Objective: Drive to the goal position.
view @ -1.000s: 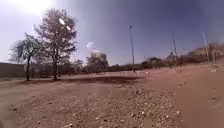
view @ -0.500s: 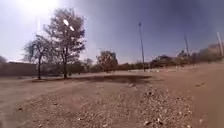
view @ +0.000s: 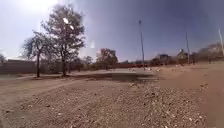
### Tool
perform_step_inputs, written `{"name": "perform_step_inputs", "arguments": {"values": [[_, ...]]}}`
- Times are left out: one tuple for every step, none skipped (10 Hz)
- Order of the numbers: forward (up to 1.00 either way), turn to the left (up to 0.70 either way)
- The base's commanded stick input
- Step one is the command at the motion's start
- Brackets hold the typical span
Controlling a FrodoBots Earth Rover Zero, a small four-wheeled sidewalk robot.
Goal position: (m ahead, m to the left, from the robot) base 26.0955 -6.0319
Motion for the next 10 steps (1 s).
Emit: {"name": "perform_step_inputs", "arguments": {"values": [[0.50, 0.00], [0.50, 0.00], [0.50, 0.00], [0.50, 0.00], [0.50, 0.00], [0.50, 0.00], [0.50, 0.00], [0.50, 0.00], [0.50, 0.00], [0.50, 0.00]]}}
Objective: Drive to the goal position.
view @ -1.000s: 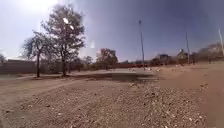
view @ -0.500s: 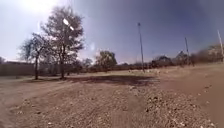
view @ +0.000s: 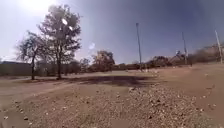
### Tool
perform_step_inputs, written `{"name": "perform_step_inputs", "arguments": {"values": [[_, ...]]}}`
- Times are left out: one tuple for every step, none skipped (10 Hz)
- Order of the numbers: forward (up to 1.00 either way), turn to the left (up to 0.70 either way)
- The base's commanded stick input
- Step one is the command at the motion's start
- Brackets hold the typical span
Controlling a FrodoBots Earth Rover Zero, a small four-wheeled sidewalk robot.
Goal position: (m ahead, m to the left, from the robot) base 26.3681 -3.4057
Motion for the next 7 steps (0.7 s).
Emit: {"name": "perform_step_inputs", "arguments": {"values": [[0.50, 0.00], [0.50, 0.00], [0.50, 0.00], [0.50, 0.00], [0.50, 0.00], [0.50, 0.00], [0.50, 0.00]]}}
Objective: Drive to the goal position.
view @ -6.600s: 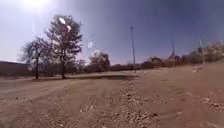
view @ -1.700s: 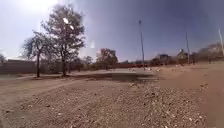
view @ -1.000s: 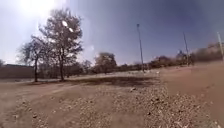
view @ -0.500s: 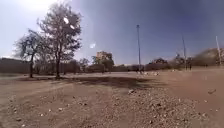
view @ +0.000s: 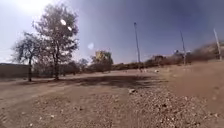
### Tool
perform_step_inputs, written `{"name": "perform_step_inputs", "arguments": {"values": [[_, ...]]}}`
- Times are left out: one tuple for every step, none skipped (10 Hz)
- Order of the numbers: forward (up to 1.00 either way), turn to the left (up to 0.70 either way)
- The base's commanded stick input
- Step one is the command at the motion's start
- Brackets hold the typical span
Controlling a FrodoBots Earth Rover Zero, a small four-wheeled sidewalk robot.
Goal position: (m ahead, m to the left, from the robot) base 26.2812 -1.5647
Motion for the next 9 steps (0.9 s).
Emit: {"name": "perform_step_inputs", "arguments": {"values": [[0.50, 0.00], [0.50, 0.00], [0.50, 0.00], [0.50, 0.00], [0.50, 0.00], [0.50, 0.00], [0.50, 0.00], [0.50, 0.00], [0.50, 0.00]]}}
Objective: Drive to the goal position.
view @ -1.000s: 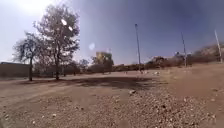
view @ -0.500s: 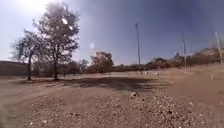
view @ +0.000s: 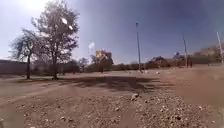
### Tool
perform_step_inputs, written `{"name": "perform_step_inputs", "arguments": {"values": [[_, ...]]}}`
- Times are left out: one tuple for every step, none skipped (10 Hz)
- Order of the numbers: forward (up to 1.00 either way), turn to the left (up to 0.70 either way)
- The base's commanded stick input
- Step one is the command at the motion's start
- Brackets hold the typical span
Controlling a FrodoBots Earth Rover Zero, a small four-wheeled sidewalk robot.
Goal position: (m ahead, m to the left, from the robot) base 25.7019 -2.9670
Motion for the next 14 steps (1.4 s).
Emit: {"name": "perform_step_inputs", "arguments": {"values": [[0.50, 0.00], [0.50, 0.00], [0.50, 0.00], [0.50, 0.00], [0.50, 0.00], [0.50, 0.00], [0.50, 0.00], [0.50, 0.00], [0.50, 0.00], [0.50, 0.00], [0.50, 0.00], [0.50, 0.00], [0.50, 0.00], [0.50, 0.00]]}}
